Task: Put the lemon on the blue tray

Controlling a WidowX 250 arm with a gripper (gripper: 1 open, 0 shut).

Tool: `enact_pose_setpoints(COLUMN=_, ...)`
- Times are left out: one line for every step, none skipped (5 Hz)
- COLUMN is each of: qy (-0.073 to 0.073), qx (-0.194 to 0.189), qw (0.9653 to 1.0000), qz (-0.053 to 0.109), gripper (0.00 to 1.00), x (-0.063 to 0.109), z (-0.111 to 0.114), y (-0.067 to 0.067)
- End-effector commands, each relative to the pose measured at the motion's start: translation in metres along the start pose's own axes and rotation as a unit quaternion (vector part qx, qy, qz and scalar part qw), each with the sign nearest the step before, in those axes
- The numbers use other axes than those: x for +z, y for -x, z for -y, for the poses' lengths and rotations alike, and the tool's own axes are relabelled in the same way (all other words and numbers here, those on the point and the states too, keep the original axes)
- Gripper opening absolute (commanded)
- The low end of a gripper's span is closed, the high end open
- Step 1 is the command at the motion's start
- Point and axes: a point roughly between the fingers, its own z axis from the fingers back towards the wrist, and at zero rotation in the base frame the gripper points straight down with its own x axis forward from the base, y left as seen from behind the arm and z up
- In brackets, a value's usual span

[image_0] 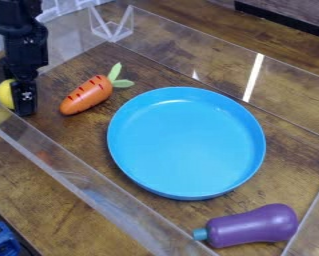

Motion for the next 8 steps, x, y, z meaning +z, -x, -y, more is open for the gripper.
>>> enact_pose_setpoints(qy=-0.015, qx=-0.008, qw=0.9998, qz=0.006, gripper=0.0, x=0.013, z=-0.005, y=0.0)
enact_pose_setpoints(qy=-0.013, qx=-0.014, qw=0.9998, qz=0.004, gripper=0.0, x=0.011, z=-0.001, y=-0.003)
enact_pose_setpoints(qy=-0.01, qx=-0.003, qw=0.9999, qz=0.003, gripper=0.0, x=0.018, z=0.007, y=-0.005)
enact_pose_setpoints(qy=-0.006, qx=0.009, qw=0.9999, qz=0.001, gripper=0.0, x=0.024, z=0.014, y=-0.007)
enact_pose_setpoints(qy=-0.003, qx=0.02, qw=0.9998, qz=-0.001, gripper=0.0, x=0.031, z=0.021, y=-0.011)
enact_pose_setpoints(qy=0.001, qx=0.01, qw=0.9999, qz=-0.003, gripper=0.0, x=0.043, z=0.009, y=-0.009)
enact_pose_setpoints(qy=-0.009, qx=-0.006, qw=0.9999, qz=-0.01, gripper=0.0, x=0.072, z=0.014, y=-0.015)
enact_pose_setpoints(qy=-0.014, qx=-0.02, qw=0.9996, qz=-0.017, gripper=0.0, x=0.081, z=0.033, y=-0.026)
